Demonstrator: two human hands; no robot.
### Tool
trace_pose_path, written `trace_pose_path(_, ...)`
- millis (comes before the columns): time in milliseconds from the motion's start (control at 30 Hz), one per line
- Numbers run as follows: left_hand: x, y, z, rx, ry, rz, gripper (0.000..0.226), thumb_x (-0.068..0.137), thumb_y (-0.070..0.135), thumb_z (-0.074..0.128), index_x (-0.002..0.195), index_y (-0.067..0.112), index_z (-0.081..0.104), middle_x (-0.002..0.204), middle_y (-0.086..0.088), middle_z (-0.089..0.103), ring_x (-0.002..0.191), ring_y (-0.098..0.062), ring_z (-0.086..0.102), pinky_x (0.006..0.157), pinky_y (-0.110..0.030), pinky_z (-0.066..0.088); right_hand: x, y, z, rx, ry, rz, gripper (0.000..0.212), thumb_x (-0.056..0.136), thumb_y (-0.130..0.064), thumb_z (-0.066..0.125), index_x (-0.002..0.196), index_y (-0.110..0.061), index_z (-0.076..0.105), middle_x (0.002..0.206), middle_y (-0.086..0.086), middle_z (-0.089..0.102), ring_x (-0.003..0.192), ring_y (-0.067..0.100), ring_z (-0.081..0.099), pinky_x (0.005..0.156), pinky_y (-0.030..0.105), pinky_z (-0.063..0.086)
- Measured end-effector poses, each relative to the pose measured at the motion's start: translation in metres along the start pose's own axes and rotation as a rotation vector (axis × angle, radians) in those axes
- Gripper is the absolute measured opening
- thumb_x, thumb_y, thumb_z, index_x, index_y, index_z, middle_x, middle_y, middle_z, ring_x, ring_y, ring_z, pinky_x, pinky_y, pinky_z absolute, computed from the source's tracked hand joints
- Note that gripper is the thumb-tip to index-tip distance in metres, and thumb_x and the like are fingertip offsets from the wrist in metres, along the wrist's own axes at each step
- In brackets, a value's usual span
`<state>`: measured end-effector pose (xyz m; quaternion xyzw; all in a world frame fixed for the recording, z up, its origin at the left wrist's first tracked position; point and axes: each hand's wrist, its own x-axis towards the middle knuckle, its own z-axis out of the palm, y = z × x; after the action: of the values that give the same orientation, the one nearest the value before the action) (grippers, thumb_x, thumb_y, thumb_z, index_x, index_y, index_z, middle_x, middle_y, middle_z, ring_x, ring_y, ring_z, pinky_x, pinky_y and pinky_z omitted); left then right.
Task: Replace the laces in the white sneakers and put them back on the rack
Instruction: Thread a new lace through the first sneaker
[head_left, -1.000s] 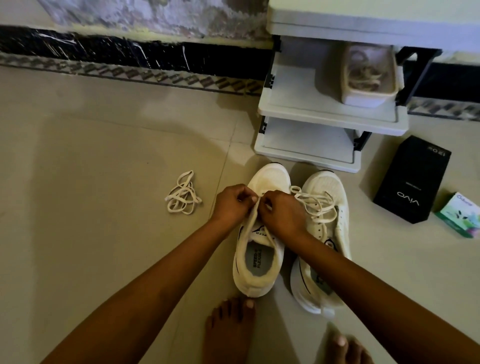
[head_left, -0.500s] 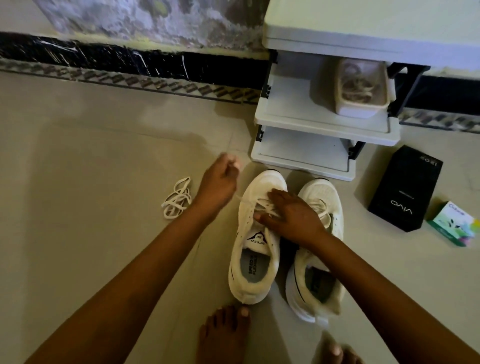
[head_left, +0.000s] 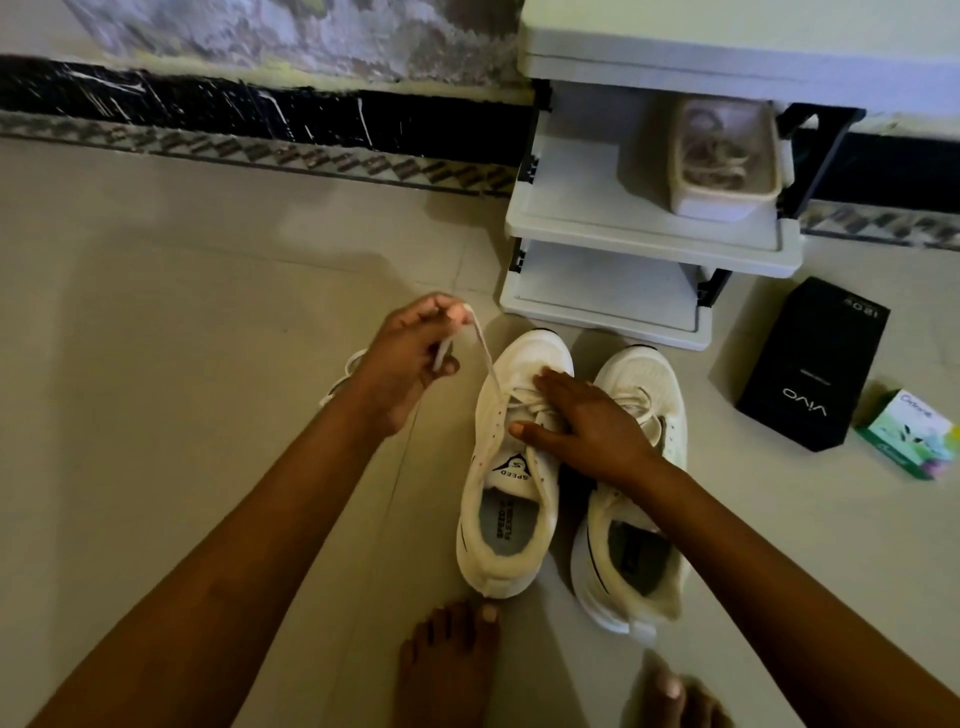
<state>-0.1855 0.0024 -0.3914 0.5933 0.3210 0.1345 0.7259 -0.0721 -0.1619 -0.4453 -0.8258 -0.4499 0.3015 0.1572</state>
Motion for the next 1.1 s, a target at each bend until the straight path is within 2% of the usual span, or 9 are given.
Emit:
trace_pose_path(100,0.005,0.001,0.0,0.225,0.075,-0.027,0.015,0.097,0.02,0.047,0.089,0.017,0.06,0.069,0.01,0.054,0.06,-0.006,0.046,0.054,-0.02,0.039,0.001,0.0,0.0,0.009,-0.006,0.009,0.077,0.087,-0.059,0.047,0.149,-0.023,0.021,0.157,-0.003,0.018,0.143,0.018,0.019,0.116,0.035,0.02)
trace_pose_path(233,0.0,-0.042,0.018,0.643,-0.058,-0.13,0.021,0.092,0.029,0.057,0.11,0.018,0.059,0.098,0.006,0.059,0.083,-0.01,0.054,0.062,-0.023,0.042,0.001,0.001,0.001,0.002,0.002,0.006,0.077,0.087,-0.059,0.048,0.149,-0.022,0.022,0.156,0.0,0.02,0.143,0.02,0.021,0.115,0.036,0.022)
trace_pose_path(433,0.007,-0.062,0.022,0.955,0.032,0.054,0.015,0.089,0.021,0.059,0.085,0.007,0.064,0.077,-0.004,0.061,0.08,-0.028,0.06,0.068,-0.031,0.041,0.002,0.001,0.002,-0.006,0.0,0.008,0.077,0.087,-0.059,0.048,0.149,-0.022,0.023,0.157,0.0,0.02,0.143,0.019,0.02,0.116,0.036,0.022)
trace_pose_path(500,0.006,-0.052,0.023,0.823,0.006,0.016,0.012,0.09,0.016,0.058,0.082,0.01,0.064,0.079,-0.006,0.063,0.078,-0.024,0.059,0.068,-0.031,0.044,0.001,0.0,0.002,-0.012,-0.003,0.005,0.077,0.087,-0.059,0.049,0.149,-0.022,0.022,0.157,0.0,0.02,0.143,0.019,0.021,0.116,0.037,0.022)
trace_pose_path(600,-0.002,-0.021,0.024,0.232,0.021,-0.088,0.018,0.094,0.01,0.052,0.079,0.016,0.061,0.064,0.009,0.056,0.061,-0.009,0.044,0.056,-0.023,0.037,0.001,0.0,0.001,-0.009,-0.003,0.0,0.077,0.087,-0.059,0.049,0.149,-0.022,0.023,0.156,0.0,0.021,0.142,0.019,0.023,0.115,0.037,0.024)
trace_pose_path(667,-0.001,-0.002,0.018,0.077,0.055,-0.058,0.019,0.095,0.011,0.049,0.081,0.017,0.061,0.052,0.013,0.046,0.055,-0.007,0.036,0.052,-0.02,0.036,0.0,-0.001,0.0,0.013,-0.001,0.013,0.077,0.086,-0.059,0.049,0.149,-0.023,0.022,0.156,-0.001,0.021,0.142,0.02,0.023,0.114,0.038,0.025)
trace_pose_path(833,0.002,-0.015,0.015,0.432,0.03,-0.088,0.002,0.091,0.019,0.059,0.093,0.02,0.058,0.081,0.005,0.057,0.065,-0.008,0.046,0.056,-0.022,0.039,-0.001,-0.002,0.0,0.028,-0.003,0.024,0.077,0.086,-0.059,0.05,0.149,-0.024,0.022,0.156,-0.002,0.02,0.142,0.019,0.021,0.115,0.037,0.023)
trace_pose_path(933,-0.004,-0.051,0.019,0.647,-0.083,-0.123,0.023,0.086,0.022,0.067,0.106,0.015,0.06,0.101,0.0,0.064,0.087,-0.014,0.06,0.075,-0.028,0.05,0.001,-0.001,0.001,-0.001,-0.004,0.018,0.076,0.087,-0.058,0.049,0.149,-0.022,0.022,0.156,0.0,0.021,0.142,0.02,0.021,0.114,0.035,0.023)
trace_pose_path(1100,0.002,-0.059,0.02,0.825,-0.006,-0.013,0.013,0.087,0.021,0.063,0.089,0.008,0.063,0.093,-0.008,0.067,0.088,-0.023,0.061,0.072,-0.029,0.044,0.001,-0.002,0.001,-0.011,0.0,0.016,0.076,0.088,-0.057,0.05,0.149,-0.021,0.022,0.156,0.0,0.021,0.143,0.019,0.021,0.113,0.032,0.021)
